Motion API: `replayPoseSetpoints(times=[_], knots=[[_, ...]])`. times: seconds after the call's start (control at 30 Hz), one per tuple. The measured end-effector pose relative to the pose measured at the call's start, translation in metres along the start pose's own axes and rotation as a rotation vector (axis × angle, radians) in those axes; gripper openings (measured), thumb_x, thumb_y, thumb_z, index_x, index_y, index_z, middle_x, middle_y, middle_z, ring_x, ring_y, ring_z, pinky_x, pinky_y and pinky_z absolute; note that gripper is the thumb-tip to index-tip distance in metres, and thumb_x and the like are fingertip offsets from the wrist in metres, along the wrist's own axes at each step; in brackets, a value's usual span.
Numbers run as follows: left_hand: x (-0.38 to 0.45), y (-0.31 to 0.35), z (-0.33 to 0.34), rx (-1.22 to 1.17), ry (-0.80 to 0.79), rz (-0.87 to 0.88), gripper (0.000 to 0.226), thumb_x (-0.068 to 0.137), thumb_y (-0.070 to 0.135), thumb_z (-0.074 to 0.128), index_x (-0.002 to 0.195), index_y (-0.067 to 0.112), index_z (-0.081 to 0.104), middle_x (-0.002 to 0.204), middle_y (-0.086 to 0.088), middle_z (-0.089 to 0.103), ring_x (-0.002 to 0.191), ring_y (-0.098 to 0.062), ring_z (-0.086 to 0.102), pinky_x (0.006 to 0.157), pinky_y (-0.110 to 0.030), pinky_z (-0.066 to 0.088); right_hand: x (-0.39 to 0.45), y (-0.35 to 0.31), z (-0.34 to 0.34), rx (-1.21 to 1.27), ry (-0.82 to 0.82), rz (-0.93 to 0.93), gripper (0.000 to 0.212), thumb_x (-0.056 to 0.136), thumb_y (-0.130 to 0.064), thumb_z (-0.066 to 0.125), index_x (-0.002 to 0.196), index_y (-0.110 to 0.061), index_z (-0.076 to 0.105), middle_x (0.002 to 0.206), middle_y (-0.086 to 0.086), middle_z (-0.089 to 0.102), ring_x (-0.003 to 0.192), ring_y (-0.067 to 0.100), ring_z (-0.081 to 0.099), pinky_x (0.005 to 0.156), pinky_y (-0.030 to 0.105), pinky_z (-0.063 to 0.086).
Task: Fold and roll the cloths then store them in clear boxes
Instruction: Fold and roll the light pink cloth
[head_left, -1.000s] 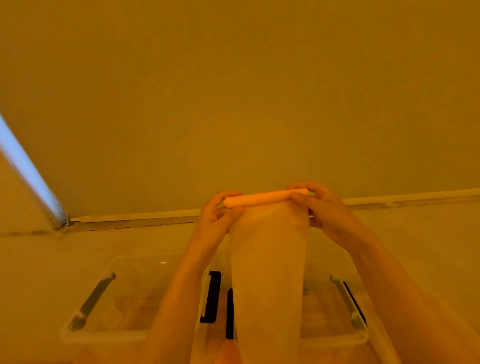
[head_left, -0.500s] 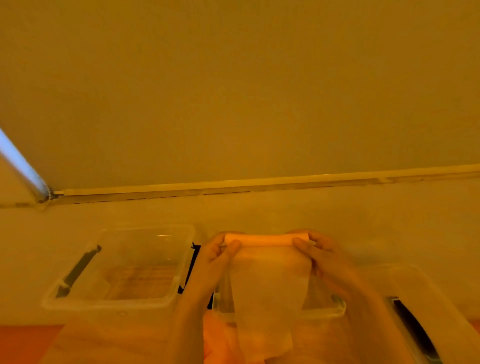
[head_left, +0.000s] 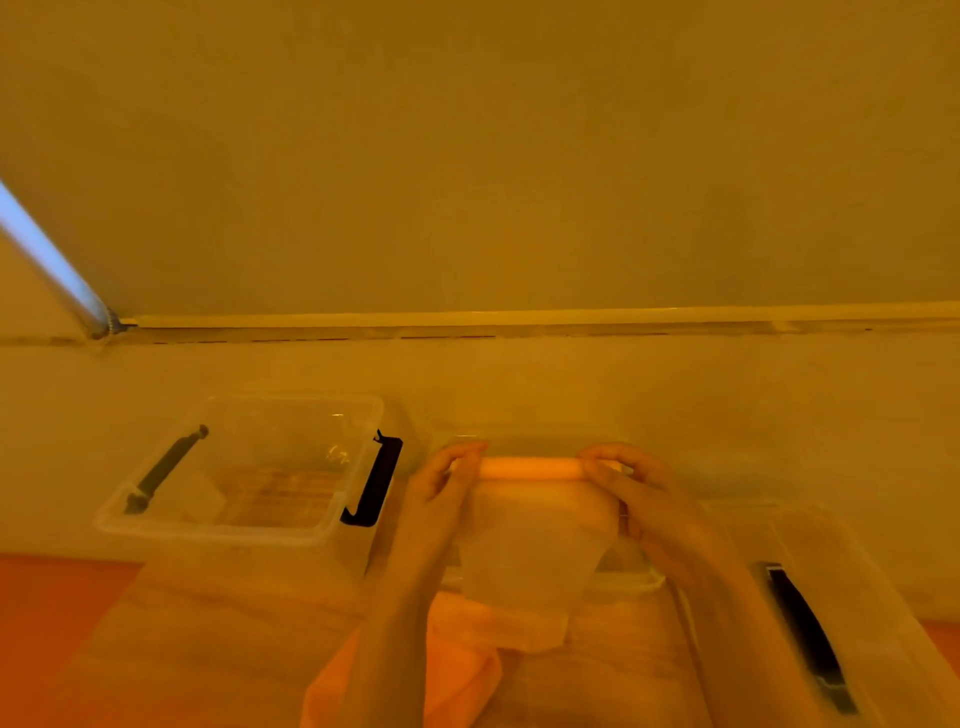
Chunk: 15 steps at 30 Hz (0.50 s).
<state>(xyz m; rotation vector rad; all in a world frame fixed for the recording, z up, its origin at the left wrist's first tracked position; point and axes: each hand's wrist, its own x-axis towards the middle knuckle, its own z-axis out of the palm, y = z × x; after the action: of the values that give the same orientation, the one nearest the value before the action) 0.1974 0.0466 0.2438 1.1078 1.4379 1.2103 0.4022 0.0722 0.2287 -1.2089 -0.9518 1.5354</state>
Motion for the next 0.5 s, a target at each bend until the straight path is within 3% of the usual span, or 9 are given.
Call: replayPoseSetpoints(times=[0.07, 0.17, 0.27, 0.37, 0.5], knots=[[-0.0018, -0.0047, -0.0032, 0.016, -0.025, -0.035, 0.019, 0.093, 0.039, 0.050, 0.103, 0.038, 0.066, 0.101, 0.012, 0.061, 0.098, -0.017, 0.059, 0.085, -0.049, 0.053, 0.0020, 0.0018, -0.0016, 0.031, -0.025, 0.036, 0.013, 0.082, -0.010, 0.065, 0.092, -0.019, 0.069, 0.079, 0.002, 0.073, 0.068, 0.013, 0.070, 0.052, 0.027, 0.054], [-0.0025, -0.0065, -0.0087, 0.073, -0.067, -0.043, 0.017, 0.094, 0.035, 0.049, 0.099, 0.032, 0.065, 0.091, 0.003, 0.064, 0.085, -0.015, 0.063, 0.072, -0.036, 0.055, 0.0027, 0.0023, -0.0046, 0.025, -0.105, 0.043, 0.022, 0.076, -0.014, 0.066, 0.097, -0.014, 0.068, 0.088, 0.006, 0.074, 0.079, 0.017, 0.071, 0.060, 0.028, 0.056], [0.0008, -0.0058, -0.0107, 0.110, -0.092, 0.009, 0.018, 0.094, 0.032, 0.049, 0.103, 0.029, 0.066, 0.096, -0.004, 0.065, 0.090, -0.022, 0.064, 0.075, -0.045, 0.057, 0.0024, 0.0017, -0.0075, 0.032, -0.154, 0.027, 0.029, 0.068, -0.019, 0.067, 0.097, -0.016, 0.069, 0.093, 0.008, 0.073, 0.083, 0.021, 0.070, 0.064, 0.033, 0.057], [0.0007, -0.0036, -0.0104, 0.044, -0.096, 0.017, 0.017, 0.093, 0.030, 0.052, 0.102, 0.033, 0.067, 0.105, -0.004, 0.065, 0.095, -0.023, 0.064, 0.068, -0.037, 0.057, 0.0015, 0.0014, -0.0085, 0.029, -0.166, 0.008, 0.028, 0.069, -0.020, 0.068, 0.097, -0.023, 0.069, 0.093, 0.004, 0.071, 0.083, 0.018, 0.069, 0.061, 0.032, 0.055], [-0.0022, -0.0018, -0.0078, -0.089, -0.110, 0.003, 0.018, 0.090, 0.025, 0.058, 0.100, 0.034, 0.069, 0.106, 0.001, 0.065, 0.096, -0.022, 0.064, 0.069, -0.037, 0.057, 0.0015, 0.0015, -0.0073, 0.040, -0.128, 0.002, 0.024, 0.083, -0.009, 0.063, 0.099, -0.026, 0.068, 0.102, 0.007, 0.067, 0.087, 0.021, 0.066, 0.059, 0.029, 0.053]])
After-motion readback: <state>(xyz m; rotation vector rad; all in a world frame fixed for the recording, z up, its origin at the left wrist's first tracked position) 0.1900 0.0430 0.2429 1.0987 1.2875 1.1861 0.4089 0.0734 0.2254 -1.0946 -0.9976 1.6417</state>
